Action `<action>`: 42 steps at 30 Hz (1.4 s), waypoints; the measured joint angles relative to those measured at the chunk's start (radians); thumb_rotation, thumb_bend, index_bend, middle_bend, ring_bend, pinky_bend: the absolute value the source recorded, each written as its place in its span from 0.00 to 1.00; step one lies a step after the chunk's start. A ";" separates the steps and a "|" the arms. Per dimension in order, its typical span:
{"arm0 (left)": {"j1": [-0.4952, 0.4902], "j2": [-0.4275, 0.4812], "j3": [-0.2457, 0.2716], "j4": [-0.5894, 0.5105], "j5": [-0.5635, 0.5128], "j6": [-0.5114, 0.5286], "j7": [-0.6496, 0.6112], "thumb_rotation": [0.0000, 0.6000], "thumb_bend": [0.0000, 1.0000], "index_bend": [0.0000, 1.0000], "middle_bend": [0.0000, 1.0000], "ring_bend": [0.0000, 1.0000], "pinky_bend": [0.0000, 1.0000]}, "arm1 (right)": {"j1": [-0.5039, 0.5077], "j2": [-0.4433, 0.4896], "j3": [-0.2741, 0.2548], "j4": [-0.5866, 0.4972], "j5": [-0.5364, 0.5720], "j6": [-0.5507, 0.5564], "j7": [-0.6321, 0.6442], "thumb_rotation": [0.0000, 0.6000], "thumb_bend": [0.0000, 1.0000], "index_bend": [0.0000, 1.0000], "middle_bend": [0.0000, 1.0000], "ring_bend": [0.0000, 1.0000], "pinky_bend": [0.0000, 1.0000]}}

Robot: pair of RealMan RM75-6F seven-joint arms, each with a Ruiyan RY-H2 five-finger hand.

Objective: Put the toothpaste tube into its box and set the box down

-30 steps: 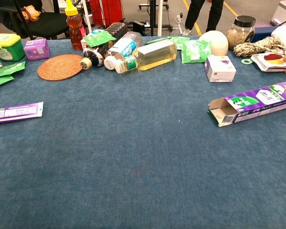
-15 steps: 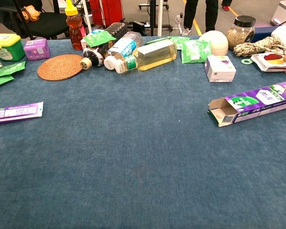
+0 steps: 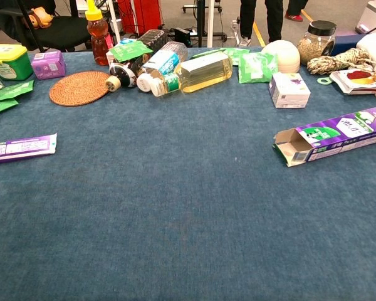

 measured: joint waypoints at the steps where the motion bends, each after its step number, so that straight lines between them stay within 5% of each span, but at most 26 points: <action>1: -0.011 -0.001 -0.001 -0.004 -0.007 -0.018 0.006 1.00 0.05 0.04 0.00 0.00 0.22 | 0.001 0.000 0.001 -0.001 0.001 -0.001 -0.001 1.00 0.00 0.00 0.00 0.00 0.00; 33: -0.142 -0.071 0.028 0.023 -0.123 -0.213 0.064 1.00 0.06 0.05 0.03 0.07 0.24 | 0.006 0.002 0.011 -0.001 0.028 -0.009 0.010 1.00 0.00 0.00 0.00 0.00 0.00; 42: -0.164 -0.067 0.002 0.044 -0.193 -0.231 0.039 1.00 0.06 0.05 0.04 0.09 0.24 | 0.006 0.002 0.014 -0.001 0.035 -0.010 0.013 1.00 0.00 0.00 0.00 0.00 0.00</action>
